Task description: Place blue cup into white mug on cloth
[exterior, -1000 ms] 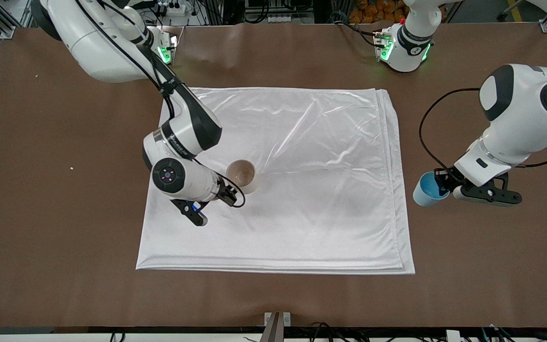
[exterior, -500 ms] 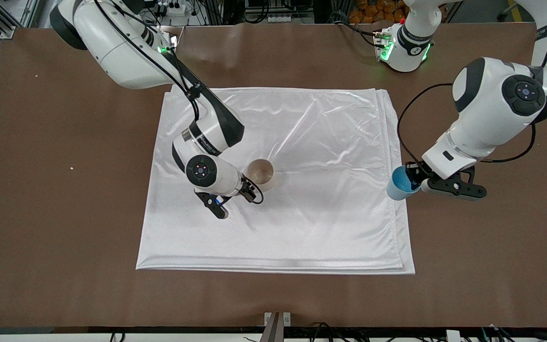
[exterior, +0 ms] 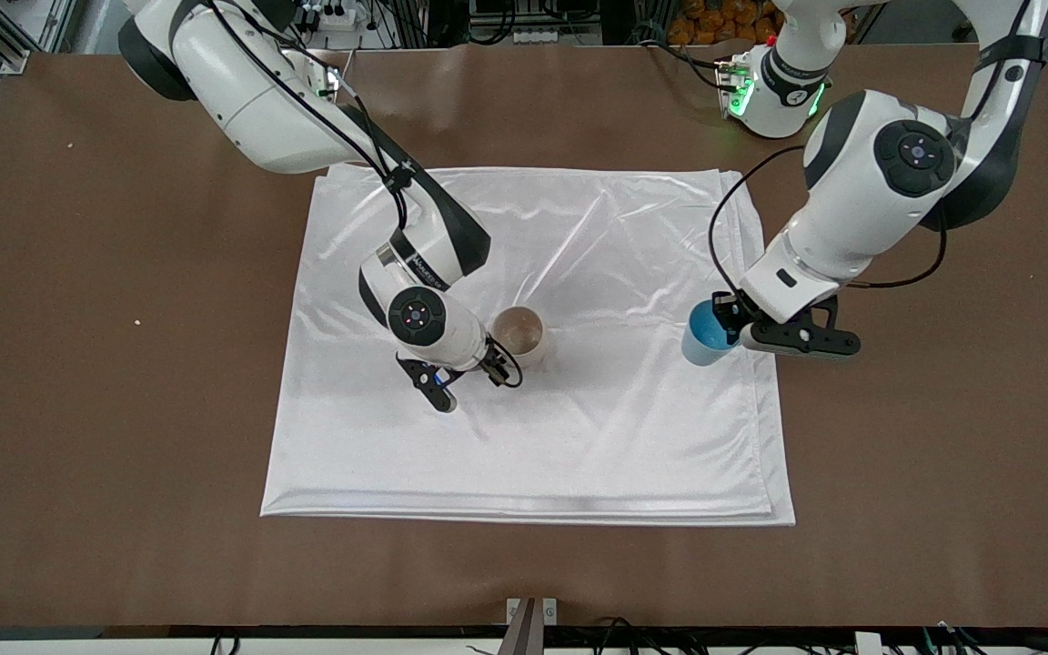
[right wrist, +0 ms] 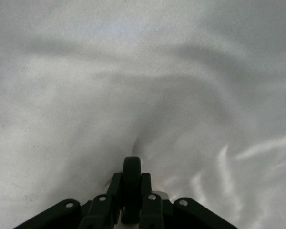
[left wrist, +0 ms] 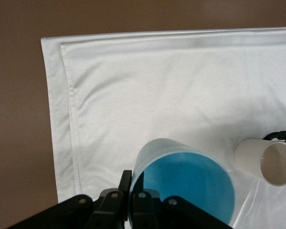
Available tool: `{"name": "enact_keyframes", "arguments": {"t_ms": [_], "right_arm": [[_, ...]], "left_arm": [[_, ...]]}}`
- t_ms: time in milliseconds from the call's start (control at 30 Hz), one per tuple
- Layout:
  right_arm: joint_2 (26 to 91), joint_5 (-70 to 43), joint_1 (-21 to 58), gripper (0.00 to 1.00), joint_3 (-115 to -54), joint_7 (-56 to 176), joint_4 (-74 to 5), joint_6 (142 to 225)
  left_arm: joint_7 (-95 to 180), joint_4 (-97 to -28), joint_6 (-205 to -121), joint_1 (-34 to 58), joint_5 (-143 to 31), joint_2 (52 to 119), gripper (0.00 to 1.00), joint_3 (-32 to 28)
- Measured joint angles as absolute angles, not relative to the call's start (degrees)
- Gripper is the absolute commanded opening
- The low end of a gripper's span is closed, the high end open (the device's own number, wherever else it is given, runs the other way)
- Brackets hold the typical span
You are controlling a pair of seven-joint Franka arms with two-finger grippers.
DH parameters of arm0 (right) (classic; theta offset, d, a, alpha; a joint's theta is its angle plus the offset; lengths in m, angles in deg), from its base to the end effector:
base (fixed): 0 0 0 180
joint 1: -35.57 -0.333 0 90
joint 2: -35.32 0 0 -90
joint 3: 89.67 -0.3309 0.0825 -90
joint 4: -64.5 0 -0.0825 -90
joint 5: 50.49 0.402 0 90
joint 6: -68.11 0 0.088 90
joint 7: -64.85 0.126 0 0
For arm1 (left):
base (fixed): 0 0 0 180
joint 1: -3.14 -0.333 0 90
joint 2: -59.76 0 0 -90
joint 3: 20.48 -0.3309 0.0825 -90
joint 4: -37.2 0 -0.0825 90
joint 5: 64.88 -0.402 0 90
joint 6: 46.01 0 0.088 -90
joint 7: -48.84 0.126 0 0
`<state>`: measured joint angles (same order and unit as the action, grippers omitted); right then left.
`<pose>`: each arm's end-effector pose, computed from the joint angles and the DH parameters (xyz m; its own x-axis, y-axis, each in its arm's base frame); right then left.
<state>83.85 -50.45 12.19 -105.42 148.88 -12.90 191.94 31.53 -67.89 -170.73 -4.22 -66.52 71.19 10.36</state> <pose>0.6180 0.4472 0.2092 0.6296 -0.7495 -0.2046 -0.7662 -0.6426 -0.0040 0.5990 -0.2404 0.4403 0.9856 -0.0946 0.1402 -0.1122 -0.9860 0.1230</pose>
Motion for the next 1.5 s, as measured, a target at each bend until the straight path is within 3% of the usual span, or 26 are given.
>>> {"name": "enact_keyframes", "arguments": {"t_ms": [33,100,500,733,1167,1500], "right_arm": [[83.95,-50.45,12.19,0.95,-105.33,148.96,-12.94,191.99],[84.21,-50.45,12.19,1.00,-105.13,149.00,-12.99,192.08],[84.68,-50.47,12.70,1.00,-104.45,148.96,-12.11,192.37],[84.59,-50.48,16.81,1.00,-104.17,142.56,-11.71,191.82],[82.80,-52.58,27.80,1.00,-104.15,118.17,-11.20,176.93],[79.81,-54.05,32.50,1.00,-104.39,108.81,-12.38,173.98]], "left_arm": [[30.49,-67.85,-170.73,-3.71,-66.52,71.22,0.00,10.39],[28.42,-67.71,-170.73,-2.58,-66.52,71.35,0.00,10.43],[16.78,-64.98,-170.74,4.97,-68.43,73.74,0.00,10.57],[13.39,-63.09,-170.77,8.60,-68.84,75.76,0.00,10.58],[1.88,-58.86,-170.77,17.24,-75.66,81.90,0.00,10.36],[-4.32,-56.77,-170.97,22.86,-81.85,87.56,0.00,9.37]]}}
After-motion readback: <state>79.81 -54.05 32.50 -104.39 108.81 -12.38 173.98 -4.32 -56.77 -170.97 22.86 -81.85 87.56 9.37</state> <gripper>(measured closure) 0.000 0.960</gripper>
